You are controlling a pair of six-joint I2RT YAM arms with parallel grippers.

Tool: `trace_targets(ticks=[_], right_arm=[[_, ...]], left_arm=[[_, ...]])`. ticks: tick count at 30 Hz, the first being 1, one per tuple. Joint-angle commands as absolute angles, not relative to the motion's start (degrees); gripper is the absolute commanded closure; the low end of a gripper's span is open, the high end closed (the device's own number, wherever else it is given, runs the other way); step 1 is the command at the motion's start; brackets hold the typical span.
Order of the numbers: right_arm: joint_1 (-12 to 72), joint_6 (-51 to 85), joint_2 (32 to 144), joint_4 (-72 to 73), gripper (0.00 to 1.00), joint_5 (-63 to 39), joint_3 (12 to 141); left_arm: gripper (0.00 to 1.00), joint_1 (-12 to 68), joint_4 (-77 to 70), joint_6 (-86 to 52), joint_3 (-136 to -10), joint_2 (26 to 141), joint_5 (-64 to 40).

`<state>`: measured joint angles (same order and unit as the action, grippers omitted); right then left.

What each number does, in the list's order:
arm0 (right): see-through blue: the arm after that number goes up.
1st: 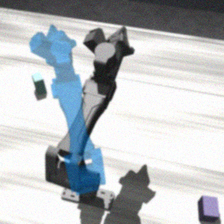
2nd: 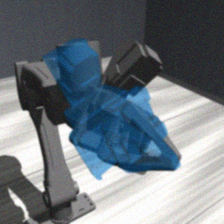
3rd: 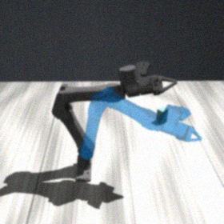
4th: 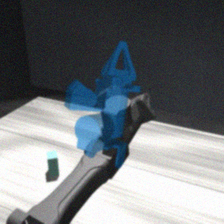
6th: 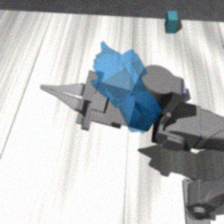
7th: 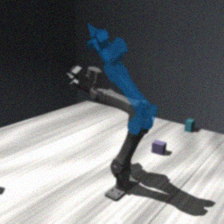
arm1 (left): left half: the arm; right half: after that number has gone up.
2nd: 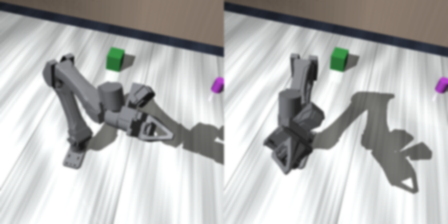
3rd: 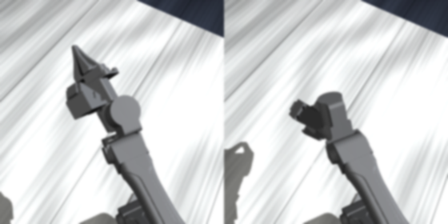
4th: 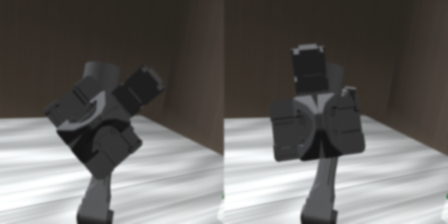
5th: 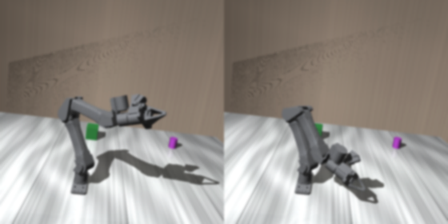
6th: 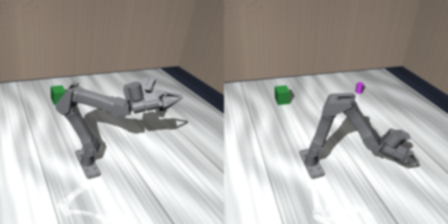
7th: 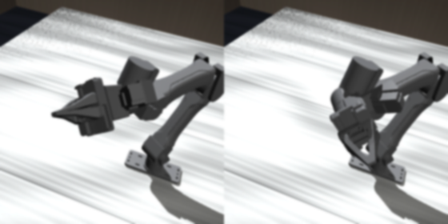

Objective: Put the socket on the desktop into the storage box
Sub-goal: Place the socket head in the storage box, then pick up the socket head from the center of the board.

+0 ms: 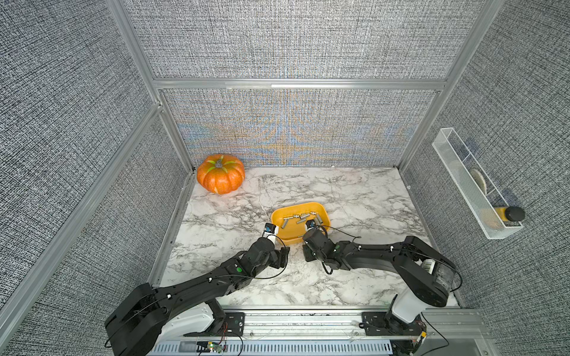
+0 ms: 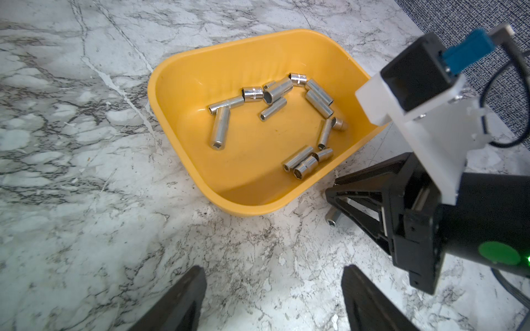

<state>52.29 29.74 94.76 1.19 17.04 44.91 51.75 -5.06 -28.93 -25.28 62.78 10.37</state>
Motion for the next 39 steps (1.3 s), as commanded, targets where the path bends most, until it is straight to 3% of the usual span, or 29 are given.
trace_targets(ticks=[1,7,13,18,29,32,39], right_arm=[[53.34,29.69,92.37,-1.84,0.81,19.26,45.44],[56.77,31.07,82.52,-10.08,0.84,22.56,44.27],[54.65,27.42,75.09,-5.7,0.86,21.42,43.07],[48.19,23.25,83.06,-1.7,0.87,15.39,50.67],[44.24,20.9,105.08,-4.48,0.87,15.91,65.93],[44.29,21.08,106.76,-4.44,0.84,15.61,66.79],[44.22,21.82,104.79,-4.31,0.63,14.62,65.16]], left_arm=[[0.21,51.77,-6.11,-28.52,-25.4,62.56,10.63],[0.21,51.79,-5.89,-28.61,-25.4,62.14,11.26],[0.21,51.77,-5.89,-28.74,-25.31,61.61,11.1],[0.2,51.77,-5.98,-28.7,-25.16,61.66,10.92],[0.2,51.77,-5.8,-28.75,-25.05,61.1,10.94],[0.2,51.77,-5.8,-28.76,-24.96,60.79,11.03],[0.2,51.77,-5.8,-28.83,-24.79,60.4,11.17]])
